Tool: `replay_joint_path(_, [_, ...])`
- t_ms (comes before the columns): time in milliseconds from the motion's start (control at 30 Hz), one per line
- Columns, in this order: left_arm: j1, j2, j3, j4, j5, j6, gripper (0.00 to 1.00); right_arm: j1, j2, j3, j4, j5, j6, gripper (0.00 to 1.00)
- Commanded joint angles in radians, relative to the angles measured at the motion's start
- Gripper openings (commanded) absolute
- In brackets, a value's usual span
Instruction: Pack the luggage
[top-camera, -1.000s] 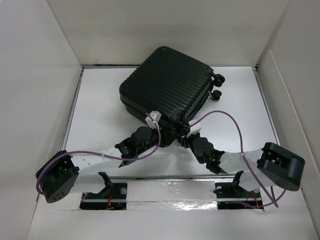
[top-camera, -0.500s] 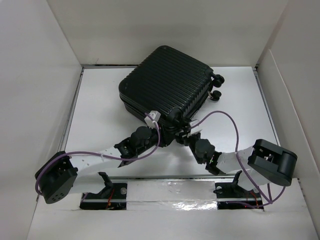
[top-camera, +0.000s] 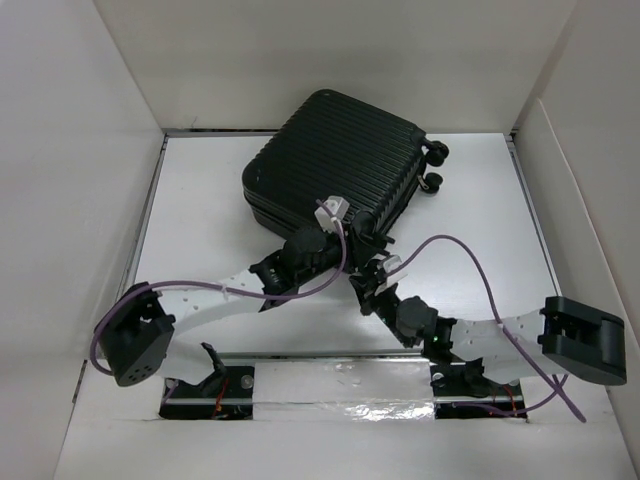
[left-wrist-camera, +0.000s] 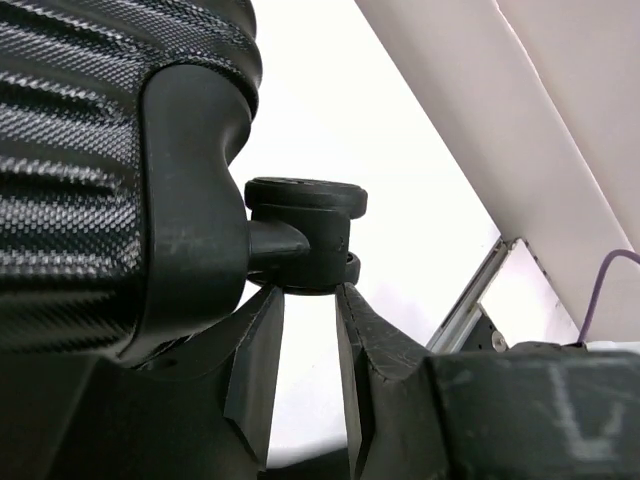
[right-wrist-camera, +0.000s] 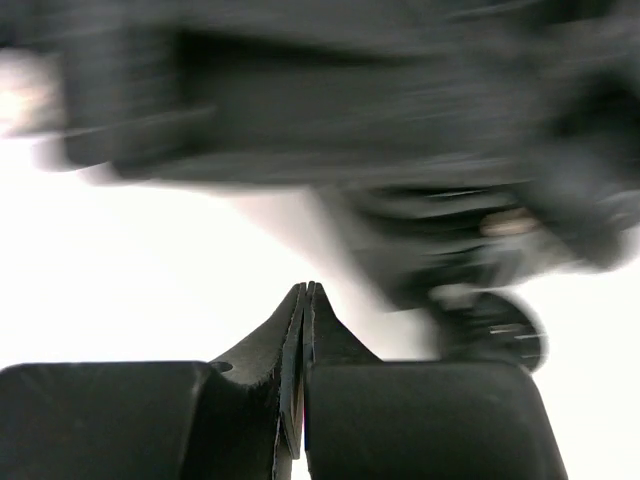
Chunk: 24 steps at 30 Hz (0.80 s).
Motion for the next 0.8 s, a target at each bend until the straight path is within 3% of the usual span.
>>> replay_joint_path(0, [0.024, 0.054, 0.096, 0.07, 0.038, 0.021, 0.24, 0.072, -0.051, -0.006, -0.085, -0.039, 0.1, 0.0])
replay_joint_path(167, [0.033, 0.143, 0.189, 0.07, 0.1, 0.007, 0.24, 0.176, -0.059, -0.007, -0.102, -0.056, 0.16, 0.0])
replay_joint_path(333, [0.033, 0.121, 0.177, 0.097, 0.089, -0.014, 0.24, 0.189, -0.064, 0.02, -0.272, 0.168, 0.227, 0.0])
replay_joint_path(433, [0.033, 0.038, 0.102, 0.098, 0.042, -0.021, 0.23, 0.037, -0.099, 0.001, -0.321, 0.099, 0.262, 0.0])
replay_joint_path(533, [0.042, -0.042, 0.026, 0.068, 0.016, -0.017, 0.24, -0.115, -0.165, -0.047, -0.225, -0.028, 0.227, 0.01])
replay_joint_path(567, [0.042, -0.085, 0.0, 0.067, 0.008, -0.02, 0.24, -0.15, -0.185, -0.071, -0.204, -0.066, 0.207, 0.04])
replay_joint_path(600, [0.042, -0.108, -0.021, 0.065, -0.021, -0.024, 0.24, -0.214, -0.22, -0.084, -0.182, -0.145, 0.187, 0.16])
replay_joint_path(700, [0.051, -0.186, -0.092, 0.046, -0.04, -0.03, 0.24, -0.343, -0.26, -0.095, -0.173, -0.314, 0.112, 0.36])
replay_joint_path(767, [0.051, -0.238, -0.132, 0.032, -0.052, -0.019, 0.24, -0.391, -0.276, -0.121, -0.144, -0.35, 0.091, 0.37])
